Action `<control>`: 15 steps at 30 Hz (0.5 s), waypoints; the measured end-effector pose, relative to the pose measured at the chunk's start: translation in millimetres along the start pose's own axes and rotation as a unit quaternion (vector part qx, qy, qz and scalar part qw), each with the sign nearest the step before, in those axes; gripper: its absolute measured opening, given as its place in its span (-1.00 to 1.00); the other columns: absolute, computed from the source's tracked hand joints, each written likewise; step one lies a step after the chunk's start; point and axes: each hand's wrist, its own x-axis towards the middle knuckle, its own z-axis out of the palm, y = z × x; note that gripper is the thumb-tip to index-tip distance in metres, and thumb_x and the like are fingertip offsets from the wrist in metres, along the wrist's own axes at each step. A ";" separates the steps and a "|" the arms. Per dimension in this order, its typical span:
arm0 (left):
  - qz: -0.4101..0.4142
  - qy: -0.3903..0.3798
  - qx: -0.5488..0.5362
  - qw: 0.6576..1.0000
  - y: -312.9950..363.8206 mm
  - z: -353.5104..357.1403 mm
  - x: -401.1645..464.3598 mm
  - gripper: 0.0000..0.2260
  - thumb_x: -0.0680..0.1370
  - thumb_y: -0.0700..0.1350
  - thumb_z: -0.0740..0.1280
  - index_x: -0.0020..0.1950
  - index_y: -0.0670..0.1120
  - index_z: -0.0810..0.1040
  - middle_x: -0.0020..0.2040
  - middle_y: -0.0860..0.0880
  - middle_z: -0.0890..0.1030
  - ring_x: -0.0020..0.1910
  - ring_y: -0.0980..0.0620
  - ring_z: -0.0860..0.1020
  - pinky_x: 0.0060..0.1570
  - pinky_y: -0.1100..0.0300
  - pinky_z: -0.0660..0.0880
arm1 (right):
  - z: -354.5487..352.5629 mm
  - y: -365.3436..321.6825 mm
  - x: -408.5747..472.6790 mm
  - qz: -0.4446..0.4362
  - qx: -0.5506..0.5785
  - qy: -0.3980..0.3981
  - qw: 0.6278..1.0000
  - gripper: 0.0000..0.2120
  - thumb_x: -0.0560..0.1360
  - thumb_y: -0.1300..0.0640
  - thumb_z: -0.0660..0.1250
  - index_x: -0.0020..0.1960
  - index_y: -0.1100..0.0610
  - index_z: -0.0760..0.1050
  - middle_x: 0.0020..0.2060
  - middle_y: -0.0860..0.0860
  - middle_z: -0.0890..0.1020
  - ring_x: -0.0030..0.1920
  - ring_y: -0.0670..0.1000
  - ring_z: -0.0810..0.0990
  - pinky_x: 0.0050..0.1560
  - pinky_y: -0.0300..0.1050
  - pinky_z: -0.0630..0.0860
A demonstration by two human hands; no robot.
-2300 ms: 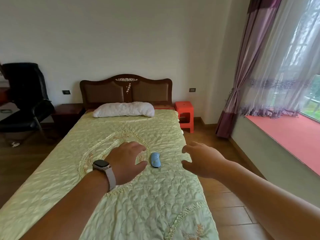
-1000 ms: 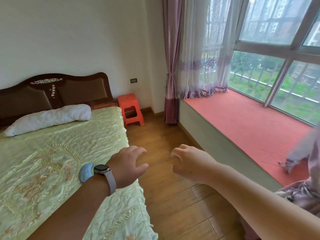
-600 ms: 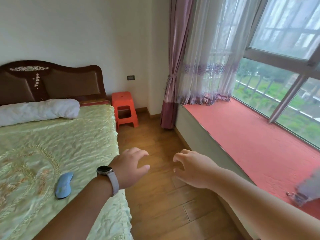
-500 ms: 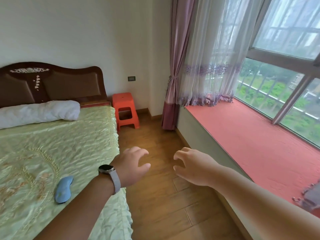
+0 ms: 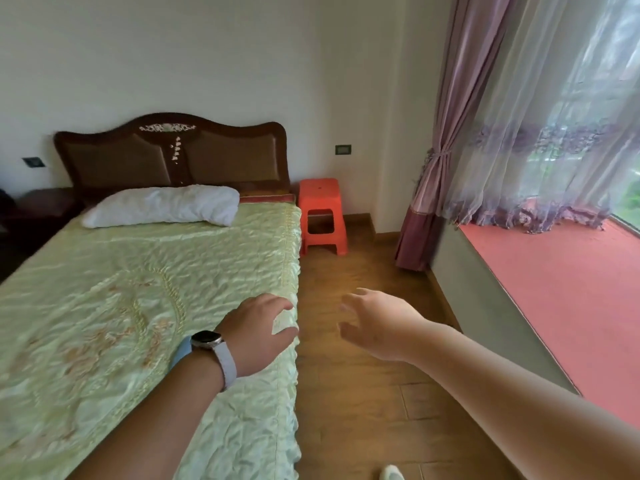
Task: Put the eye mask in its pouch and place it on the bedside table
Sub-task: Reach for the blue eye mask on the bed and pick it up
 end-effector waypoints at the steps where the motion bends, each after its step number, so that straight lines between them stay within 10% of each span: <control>1: -0.016 0.003 0.009 1.000 -1.6 0.8 6.9 -0.59 0.52 0.15 0.27 0.33 0.04 0.44 0.34 0.08 0.46 0.27 0.04 0.42 0.21 0.09 0.41 | 2.2 6.9 14.2 -0.016 0.002 -0.005 1.000 -0.64 0.47 -0.17 0.21 0.19 -0.02 0.44 0.01 -0.06 0.53 -0.10 0.03 0.52 -0.25 -0.08 0.47; 15: -0.257 0.074 0.042 0.963 -26.2 -10.3 46.9 -0.61 0.52 0.19 0.21 0.30 0.09 0.43 0.27 0.14 0.46 0.20 0.07 0.43 0.09 0.13 0.43 | 16.9 46.2 182.7 -0.255 0.053 -0.102 0.960 -0.60 0.51 -0.13 0.21 0.29 0.00 0.40 0.10 -0.06 0.54 -0.15 -0.07 0.45 -0.23 -0.14 0.38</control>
